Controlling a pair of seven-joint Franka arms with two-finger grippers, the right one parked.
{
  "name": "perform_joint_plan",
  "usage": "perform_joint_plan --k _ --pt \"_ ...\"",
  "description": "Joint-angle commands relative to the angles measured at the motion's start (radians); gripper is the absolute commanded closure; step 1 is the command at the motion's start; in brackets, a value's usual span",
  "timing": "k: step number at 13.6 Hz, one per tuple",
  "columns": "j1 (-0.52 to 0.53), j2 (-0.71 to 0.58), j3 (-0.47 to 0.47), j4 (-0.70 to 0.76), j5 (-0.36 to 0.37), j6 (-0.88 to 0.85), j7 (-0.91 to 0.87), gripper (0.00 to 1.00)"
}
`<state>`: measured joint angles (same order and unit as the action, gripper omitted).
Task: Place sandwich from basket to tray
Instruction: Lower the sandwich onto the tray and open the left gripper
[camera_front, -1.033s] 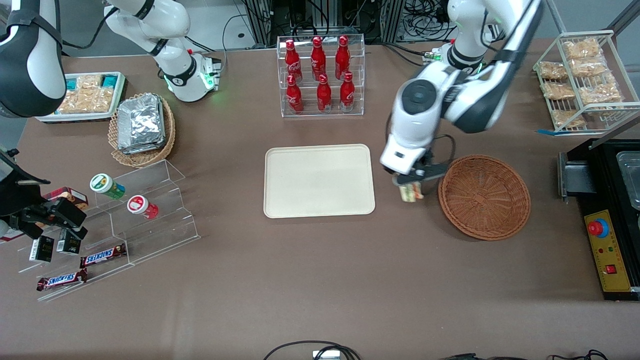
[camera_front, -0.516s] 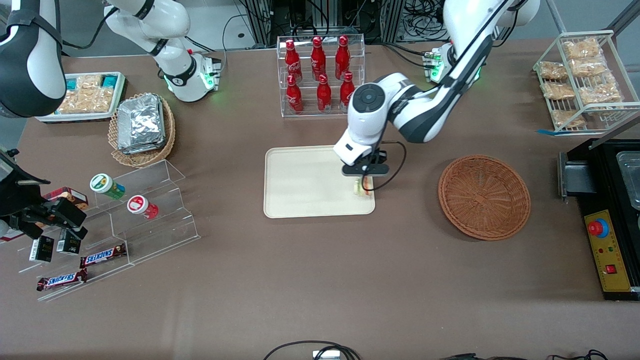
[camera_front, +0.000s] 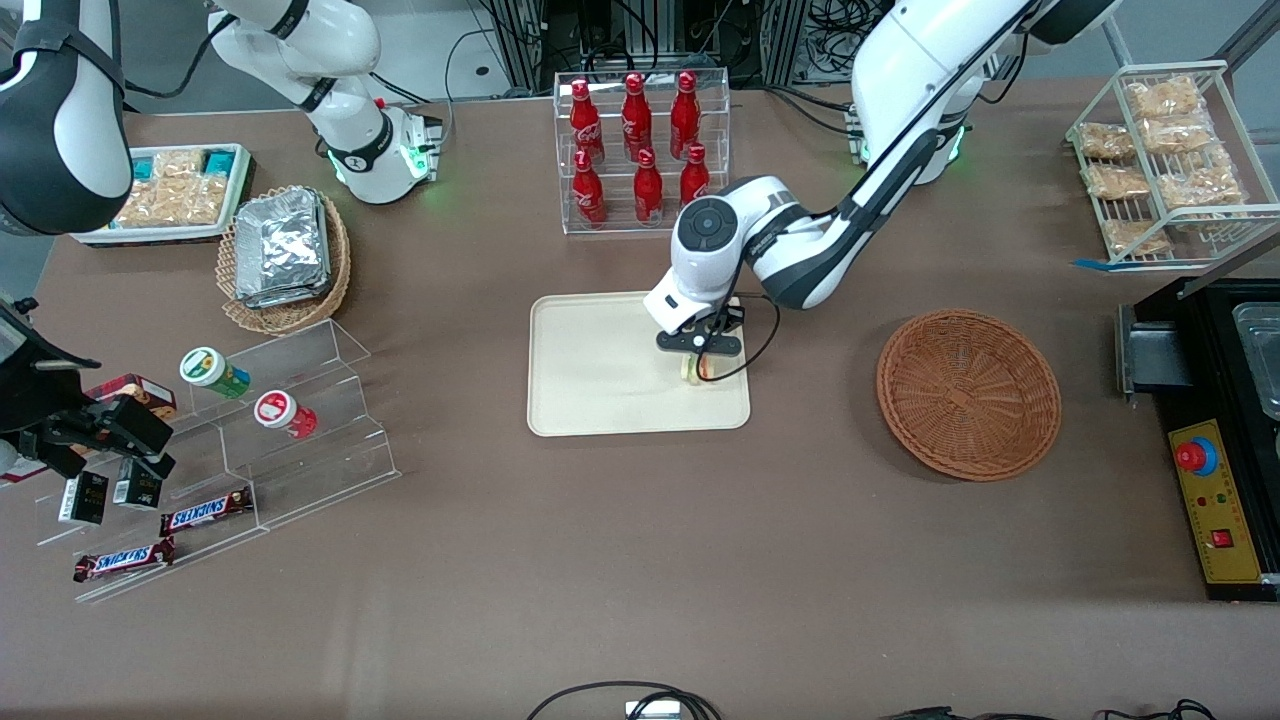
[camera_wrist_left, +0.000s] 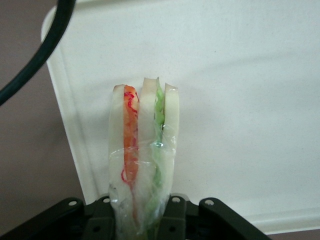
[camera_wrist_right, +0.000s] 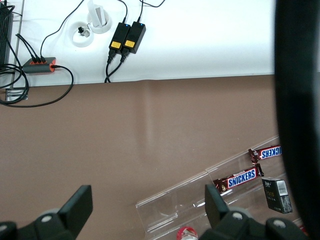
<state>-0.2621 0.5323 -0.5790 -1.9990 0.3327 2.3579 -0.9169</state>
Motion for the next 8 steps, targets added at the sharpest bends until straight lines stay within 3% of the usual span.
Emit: perform_joint_plan --k 1,2,3,5,8 --pt "-0.017 0.035 0.008 0.031 0.019 -0.003 -0.028 1.0" --pt "-0.017 0.041 0.008 0.031 0.019 -0.003 -0.028 0.98" --pt "-0.016 0.048 0.01 0.031 0.019 -0.003 -0.028 0.89" --pt "-0.022 0.054 0.01 0.032 0.02 -0.003 -0.052 0.44" --pt "-0.034 0.051 0.013 0.034 0.02 -0.009 -0.066 0.02"
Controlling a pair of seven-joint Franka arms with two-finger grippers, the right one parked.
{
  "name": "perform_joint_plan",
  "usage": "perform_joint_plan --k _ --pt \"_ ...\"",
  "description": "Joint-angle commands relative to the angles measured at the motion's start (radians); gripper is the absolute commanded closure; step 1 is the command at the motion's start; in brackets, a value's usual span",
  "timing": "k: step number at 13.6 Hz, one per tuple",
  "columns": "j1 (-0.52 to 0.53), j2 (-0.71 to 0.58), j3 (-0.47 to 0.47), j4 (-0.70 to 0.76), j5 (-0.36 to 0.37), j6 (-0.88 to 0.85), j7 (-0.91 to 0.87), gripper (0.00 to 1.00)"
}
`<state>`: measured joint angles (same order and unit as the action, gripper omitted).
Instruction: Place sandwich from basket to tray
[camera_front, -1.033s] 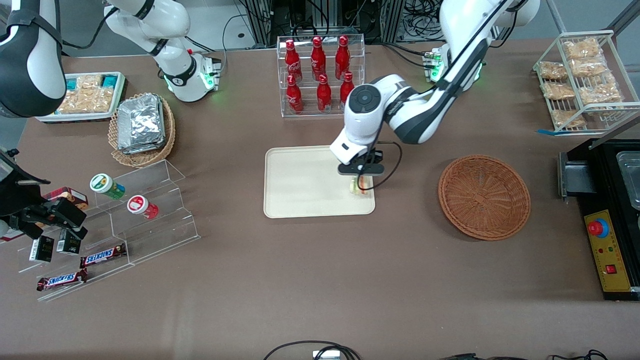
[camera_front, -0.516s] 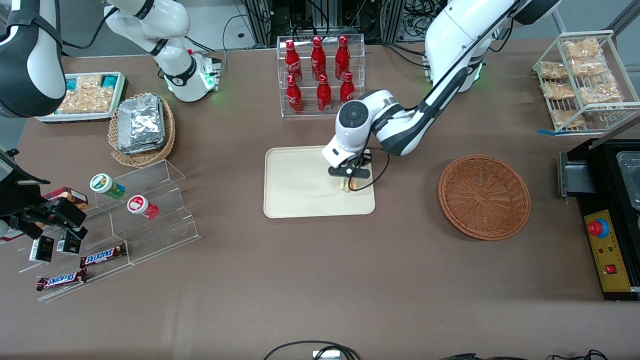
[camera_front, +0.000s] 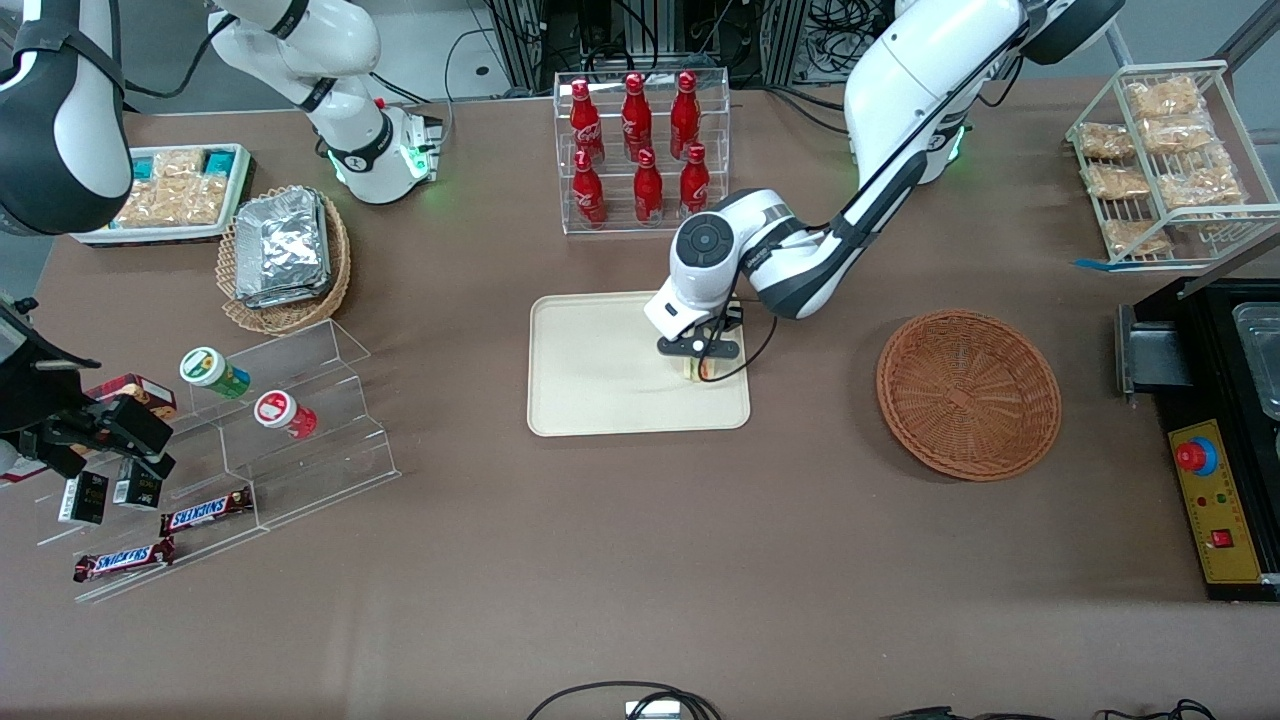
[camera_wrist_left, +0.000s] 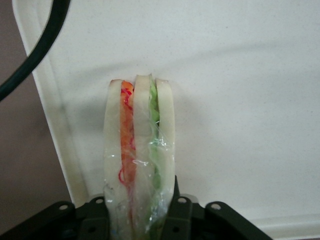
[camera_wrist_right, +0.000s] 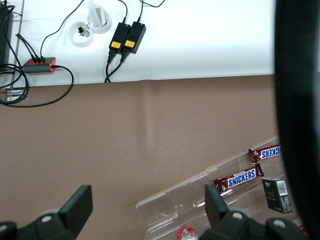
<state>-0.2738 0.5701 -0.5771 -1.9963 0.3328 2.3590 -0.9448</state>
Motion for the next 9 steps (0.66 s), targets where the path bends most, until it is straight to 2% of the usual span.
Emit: perform_joint_plan --k 1,3,6,9 --pt "-0.021 0.007 0.011 0.04 0.02 -0.012 -0.083 0.01" --pt "-0.021 0.002 0.01 0.089 0.02 -0.049 -0.153 0.0" --pt "-0.012 0.001 0.01 0.216 0.006 -0.205 -0.161 0.0" --pt "0.025 -0.007 0.013 0.324 0.002 -0.291 -0.161 0.0"
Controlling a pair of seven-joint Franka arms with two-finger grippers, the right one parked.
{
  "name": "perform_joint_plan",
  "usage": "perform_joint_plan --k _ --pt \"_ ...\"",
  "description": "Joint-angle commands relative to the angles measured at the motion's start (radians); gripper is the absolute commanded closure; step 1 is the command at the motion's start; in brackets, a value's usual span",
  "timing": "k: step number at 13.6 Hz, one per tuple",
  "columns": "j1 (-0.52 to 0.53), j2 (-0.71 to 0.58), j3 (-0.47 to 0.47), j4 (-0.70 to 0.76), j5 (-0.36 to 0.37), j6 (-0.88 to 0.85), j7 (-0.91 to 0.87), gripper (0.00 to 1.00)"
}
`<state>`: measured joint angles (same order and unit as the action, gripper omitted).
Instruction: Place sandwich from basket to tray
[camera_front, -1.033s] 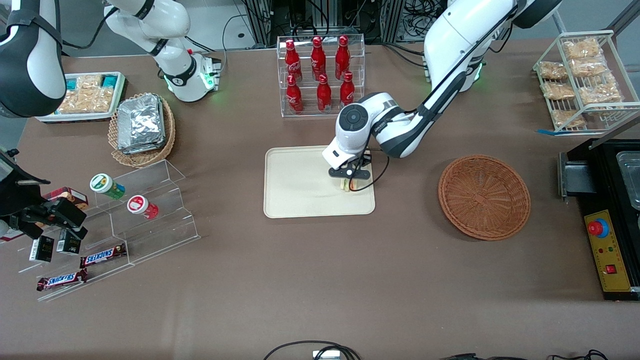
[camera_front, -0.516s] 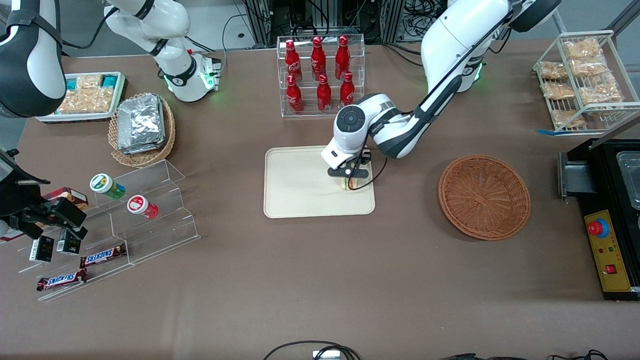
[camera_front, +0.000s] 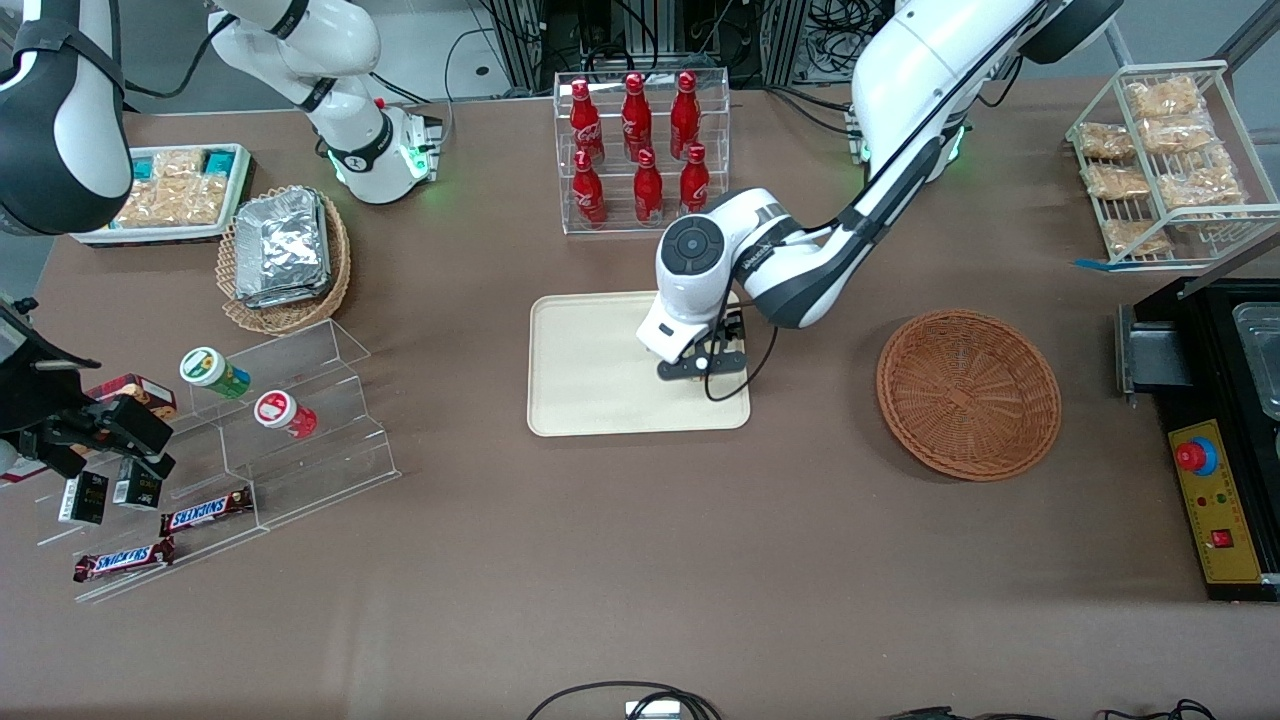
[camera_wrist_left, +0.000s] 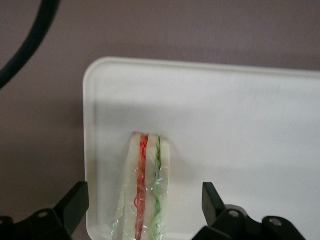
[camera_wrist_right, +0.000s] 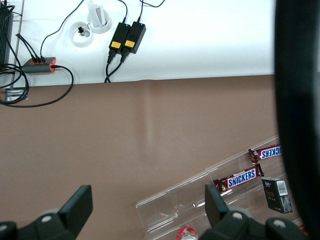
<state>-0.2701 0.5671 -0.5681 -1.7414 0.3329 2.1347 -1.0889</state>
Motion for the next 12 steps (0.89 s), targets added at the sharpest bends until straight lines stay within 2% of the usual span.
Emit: perform_joint_plan --k 1,3,8,12 --pt "0.041 -0.015 0.002 0.1 0.002 -0.105 -0.026 0.0" --pt "0.089 -0.062 0.007 0.137 0.005 -0.189 -0.094 0.0" --pt "0.227 -0.17 0.005 0.135 0.0 -0.254 -0.083 0.0" --pt "0.327 -0.214 0.004 0.131 -0.034 -0.324 0.059 0.0"
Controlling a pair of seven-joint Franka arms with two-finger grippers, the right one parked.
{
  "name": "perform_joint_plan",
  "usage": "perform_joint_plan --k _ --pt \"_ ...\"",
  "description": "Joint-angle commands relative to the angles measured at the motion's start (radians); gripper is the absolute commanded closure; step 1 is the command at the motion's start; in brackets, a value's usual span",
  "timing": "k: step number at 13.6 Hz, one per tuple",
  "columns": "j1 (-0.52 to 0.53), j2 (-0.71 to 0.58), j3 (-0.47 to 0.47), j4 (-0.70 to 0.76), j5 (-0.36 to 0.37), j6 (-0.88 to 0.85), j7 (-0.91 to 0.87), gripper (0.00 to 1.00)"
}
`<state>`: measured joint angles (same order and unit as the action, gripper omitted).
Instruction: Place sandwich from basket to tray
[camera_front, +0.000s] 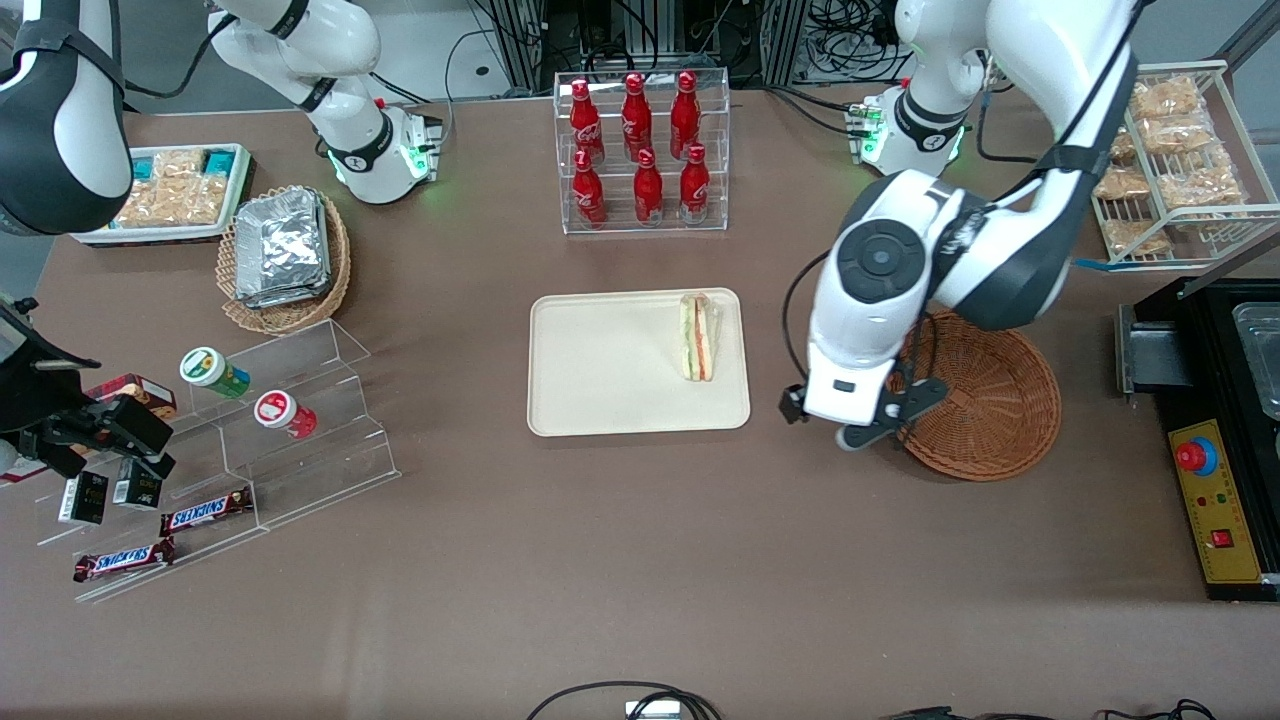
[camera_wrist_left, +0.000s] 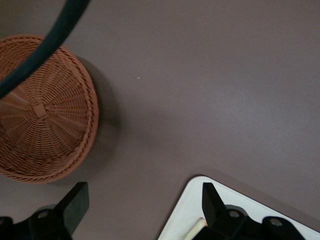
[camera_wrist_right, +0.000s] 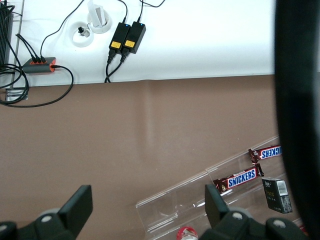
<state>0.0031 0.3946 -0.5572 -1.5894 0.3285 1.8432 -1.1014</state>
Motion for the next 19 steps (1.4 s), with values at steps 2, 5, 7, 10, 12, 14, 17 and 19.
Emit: perform_joint_plan --k 2,5,7,10,12,14,17,19 --pt "0.113 -0.077 -0.004 -0.023 -0.071 -0.093 0.208 0.0" --pt "0.123 -0.169 0.104 -0.035 -0.155 -0.148 0.415 0.0" --pt "0.123 -0.221 0.187 -0.038 -0.207 -0.2 0.58 0.0" --pt "0.126 -0.282 0.261 -0.038 -0.221 -0.291 0.823 0.0" --pt "0.127 -0.327 0.308 -0.038 -0.223 -0.312 0.987 0.0" --pt "0.127 -0.364 0.325 -0.034 -0.224 -0.335 1.095 0.0" --pt "0.126 -0.393 0.37 -0.026 -0.319 -0.341 1.166 0.0" --pt "0.124 -0.402 0.376 -0.023 -0.339 -0.341 1.192 0.0"
